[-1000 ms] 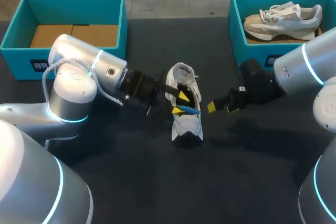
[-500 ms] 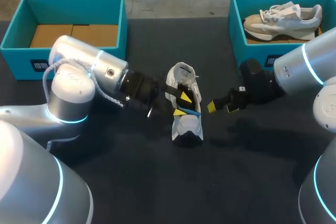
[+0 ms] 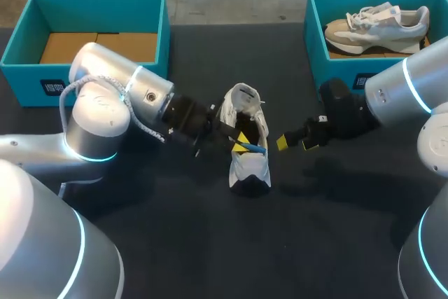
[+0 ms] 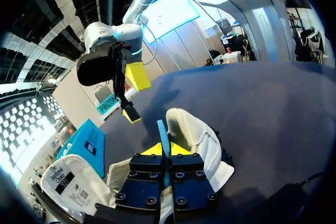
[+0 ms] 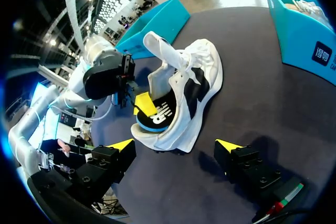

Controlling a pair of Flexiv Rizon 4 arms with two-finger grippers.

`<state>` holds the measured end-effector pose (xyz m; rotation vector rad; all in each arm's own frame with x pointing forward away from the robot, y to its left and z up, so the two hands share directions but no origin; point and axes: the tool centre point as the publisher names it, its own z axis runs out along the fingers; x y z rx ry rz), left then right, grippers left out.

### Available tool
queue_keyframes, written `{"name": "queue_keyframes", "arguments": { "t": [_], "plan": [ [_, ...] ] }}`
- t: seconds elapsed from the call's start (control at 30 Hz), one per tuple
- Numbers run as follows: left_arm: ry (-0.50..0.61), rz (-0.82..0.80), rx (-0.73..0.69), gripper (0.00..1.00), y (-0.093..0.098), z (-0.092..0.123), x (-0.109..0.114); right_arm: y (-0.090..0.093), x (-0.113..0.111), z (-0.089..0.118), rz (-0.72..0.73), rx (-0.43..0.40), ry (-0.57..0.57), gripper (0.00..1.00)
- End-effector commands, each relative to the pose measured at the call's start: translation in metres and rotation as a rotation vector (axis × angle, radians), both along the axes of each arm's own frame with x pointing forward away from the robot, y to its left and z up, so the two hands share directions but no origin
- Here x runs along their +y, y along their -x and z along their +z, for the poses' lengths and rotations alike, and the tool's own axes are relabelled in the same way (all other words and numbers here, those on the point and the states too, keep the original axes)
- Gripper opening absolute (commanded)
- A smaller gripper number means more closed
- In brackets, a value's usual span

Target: Take the shoe out of the shoebox, open the shoe tongue, remove and reinsert the insole, then place the shoe into the shoebox

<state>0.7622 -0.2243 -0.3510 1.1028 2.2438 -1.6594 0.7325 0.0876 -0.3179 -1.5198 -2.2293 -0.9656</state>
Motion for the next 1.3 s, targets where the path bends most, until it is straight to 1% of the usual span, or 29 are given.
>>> {"name": "queue_keyframes", "arguments": {
  "t": [0.03,0.13,0.23,0.27,0.3,0.33,0.43,0.53,0.63,0.73,0.8,0.83,0.87,0.9,1.1,1.3],
  "plan": [
    [-0.011,-0.004,-0.001,0.0,-0.009,-0.007,-0.004,0.0,0.002,0.0,-0.003,0.0,0.004,1.0],
    [-0.018,0.005,-0.001,0.0,-0.012,-0.011,-0.004,0.0,0.002,0.0,-0.003,0.0,0.004,1.0],
    [-0.018,0.012,0.001,0.0,-0.012,-0.011,-0.004,0.0,0.002,0.0,-0.003,0.0,0.004,1.0],
    [-0.016,0.013,0.003,0.04,-0.011,-0.01,-0.004,0.0,0.002,0.0,-0.003,0.0,0.004,1.0],
    [-0.013,0.014,0.003,0.27,-0.011,-0.009,-0.003,0.0,0.002,0.0,-0.003,0.0,0.004,1.0],
    [-0.001,0.018,0.007,0.41,-0.011,-0.007,-0.003,0.0,0.002,0.0,-0.003,0.0,0.004,1.0],
    [0.017,0.023,0.014,0.49,-0.01,0.001,-0.002,0.0,0.002,0.0,-0.003,0.0,0.004,1.0],
    [0.04,0.023,0.018,0.48,-0.008,0.011,0.0,0.0,0.002,0.0,-0.003,0.0,0.004,1.0],
    [0.052,0.014,0.018,0.46,-0.005,0.017,0.0,0.0,0.002,0.0,-0.003,0.0,0.004,1.0],
    [0.059,0.002,0.02,0.42,-0.001,0.02,0.0,0.0,0.002,0.0,-0.003,0.0,0.004,1.0],
    [0.058,-0.005,0.025,0.37,0.001,0.019,-0.001,0.0,0.002,0.0,-0.003,0.0,0.004,1.0],
    [0.054,-0.007,0.03,0.29,0.003,0.017,-0.002,0.0,0.002,0.0,-0.003,0.0,0.004,1.0],
    [0.051,-0.009,0.032,0.16,0.004,0.016,-0.002,0.0,0.002,0.0,-0.003,0.0,0.004,1.0],
    [0.044,-0.015,0.036,0.0,0.005,0.014,-0.003,0.0,0.002,0.0,-0.003,0.0,0.004,1.0],
    [0.018,-0.028,0.049,0.0,0.009,0.005,-0.002,0.0,0.002,0.0,-0.003,0.0,0.004,1.0],
    [-0.013,-0.022,0.053,0.0,0.006,-0.005,0.0,0.0,0.002,0.0,-0.003,0.0,0.004,1.0]
  ]
}}
